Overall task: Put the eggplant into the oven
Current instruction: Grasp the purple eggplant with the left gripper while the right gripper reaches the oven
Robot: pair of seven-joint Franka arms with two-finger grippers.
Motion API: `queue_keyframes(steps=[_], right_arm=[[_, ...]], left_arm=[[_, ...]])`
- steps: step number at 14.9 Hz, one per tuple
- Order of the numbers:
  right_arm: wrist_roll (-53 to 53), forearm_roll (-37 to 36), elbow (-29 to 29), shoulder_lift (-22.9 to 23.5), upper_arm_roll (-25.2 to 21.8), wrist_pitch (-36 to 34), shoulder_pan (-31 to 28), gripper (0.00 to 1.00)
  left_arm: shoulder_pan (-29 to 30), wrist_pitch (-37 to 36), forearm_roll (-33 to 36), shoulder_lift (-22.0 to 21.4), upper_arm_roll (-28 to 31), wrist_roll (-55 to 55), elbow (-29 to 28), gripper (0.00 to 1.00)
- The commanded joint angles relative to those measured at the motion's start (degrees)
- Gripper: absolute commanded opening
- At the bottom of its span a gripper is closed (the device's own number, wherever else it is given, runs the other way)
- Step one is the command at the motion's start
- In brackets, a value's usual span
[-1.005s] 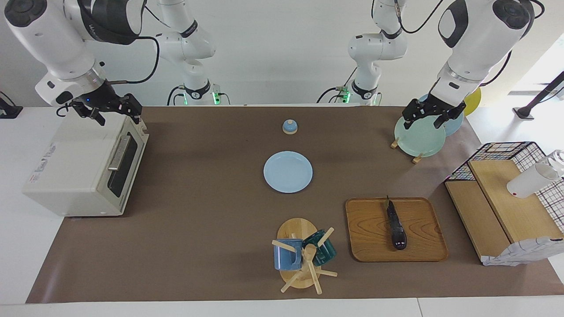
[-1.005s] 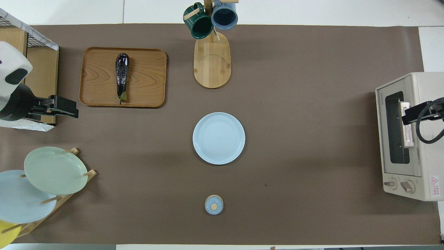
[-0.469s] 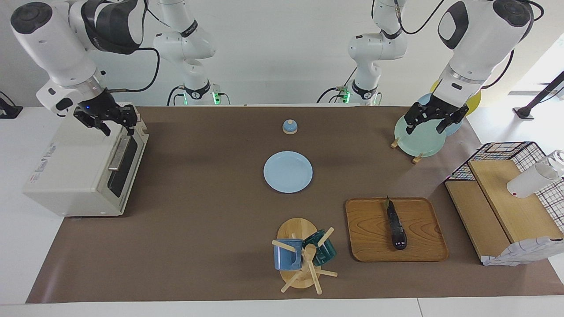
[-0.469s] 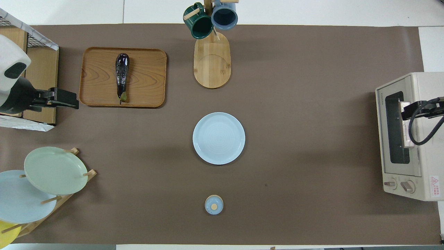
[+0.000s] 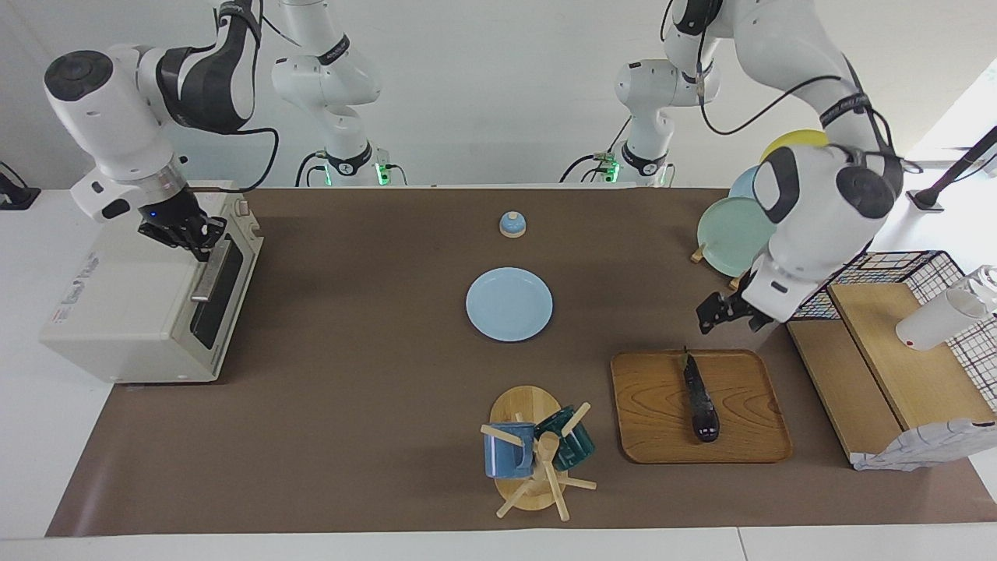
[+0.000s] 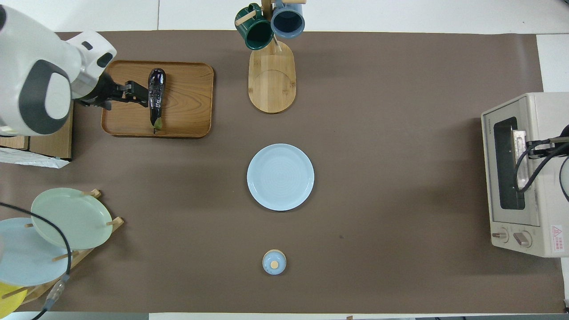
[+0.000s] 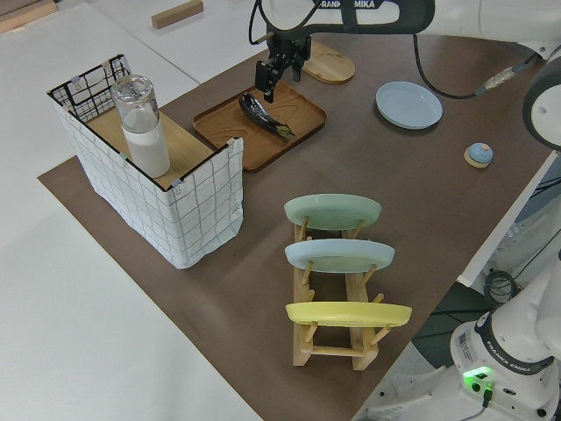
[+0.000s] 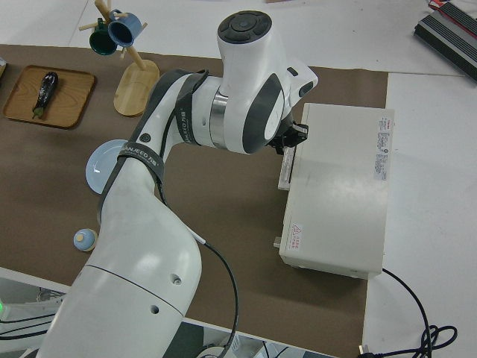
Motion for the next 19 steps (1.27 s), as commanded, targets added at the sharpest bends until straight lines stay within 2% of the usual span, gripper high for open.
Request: queue_keyframes(steps=[1,7,11,16,17,18,19], right_arm=[[0.06,-0.98,-2.66,0.53,0.38,3.47,-0.53,0.0],[1.89,-0.81,-6.36,1.76,0.56,8.49,-0.36,0.0],[11.37,0.07,-7.76,4.13,0.73,12.35,6.49,0.0],[13.24,2.26,-15.49,5.54,0.82,24.83,8.52,0.0],[13.42,2.62,-15.59,6.24,0.73,25.02,9.39,0.0],[13.42,2.62,-15.59,7.03,0.73,25.19,9.49,0.0],[13.33,2.71,-15.59,7.47,0.73,25.37,9.49,0.0]], left_arm=[[-2.72,0.07,0.14,11.39,0.48,0.21,12.6,1.0],[-1.84,7.54,2.6,11.5,0.48,3.29,8.59,1.0],[-1.75,12.19,2.69,10.97,0.48,3.47,4.46,1.0],[-1.58,13.79,2.6,10.44,0.39,3.64,2.78,1.0],[-1.58,14.31,2.6,10.09,0.48,3.73,1.91,0.92],[-1.58,14.58,2.6,9.83,0.4,3.82,1.46,0.78],[-1.58,14.67,2.6,9.82,0.39,3.99,1.2,0.56]])
